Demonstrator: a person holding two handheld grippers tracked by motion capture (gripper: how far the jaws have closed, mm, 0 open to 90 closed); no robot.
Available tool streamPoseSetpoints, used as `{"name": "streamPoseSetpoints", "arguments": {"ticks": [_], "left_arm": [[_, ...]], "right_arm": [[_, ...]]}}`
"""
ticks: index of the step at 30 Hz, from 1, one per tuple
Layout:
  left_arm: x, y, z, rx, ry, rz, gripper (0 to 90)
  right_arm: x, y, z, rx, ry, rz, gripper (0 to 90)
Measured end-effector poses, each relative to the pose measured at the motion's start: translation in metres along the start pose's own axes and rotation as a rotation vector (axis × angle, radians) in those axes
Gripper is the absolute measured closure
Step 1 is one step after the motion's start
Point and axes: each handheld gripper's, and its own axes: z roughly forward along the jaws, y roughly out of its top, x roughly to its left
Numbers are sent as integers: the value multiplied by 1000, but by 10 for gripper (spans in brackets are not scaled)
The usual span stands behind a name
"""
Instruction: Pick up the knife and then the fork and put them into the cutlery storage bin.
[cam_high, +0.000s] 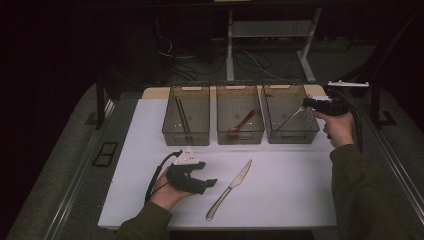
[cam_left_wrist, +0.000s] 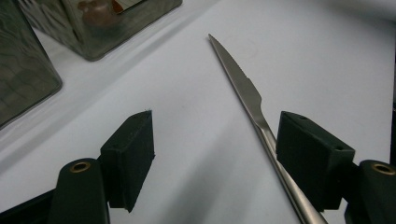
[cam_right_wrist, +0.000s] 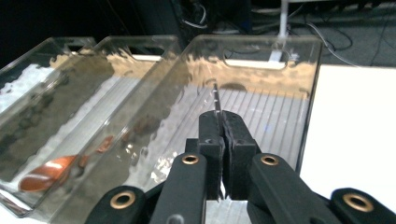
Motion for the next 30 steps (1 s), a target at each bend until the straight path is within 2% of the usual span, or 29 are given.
{"name": "streamPoseSetpoints", "arguments": {"ticks": [1,4,6,7,10,13,16,19,22,24,27,30], "left_arm": [[0,0,0,10,2,8,270],[0,0,0,16,1,9,270],[-1,0,1,16,0,10,270],[-1,1,1,17,-1,10,270],[-2,1,1,21,-3,13,270],[-3,2,2,26,-3,16,270],[-6,3,3,28,-3,23,270],[-9,4,5,39,-7,29,274],[-14,5,8,51,-12,28,288],[-18,6,11,59,-15,35,292],[-24,7,17,91,-19,52,304],[-32,8,25,122,-26,66,354]], "right_arm": [[-1,-1,1,5,-4,1,855],[-4,-4,3,28,-53,-21,734],[-7,-5,2,22,-85,-40,622],[-9,-5,0,26,-94,-40,619],[-13,-7,-6,11,-112,-47,515],[-15,-9,-12,-11,-112,-52,447],[-12,-12,-19,-10,-95,-57,397],[-6,-15,-27,-12,-91,-93,357],[1,-19,-38,-24,-60,-103,333],[9,-24,-44,-18,-47,-115,320],[24,-33,-51,-10,1,-144,303],[41,-44,-56,5,45,-181,293]]}}
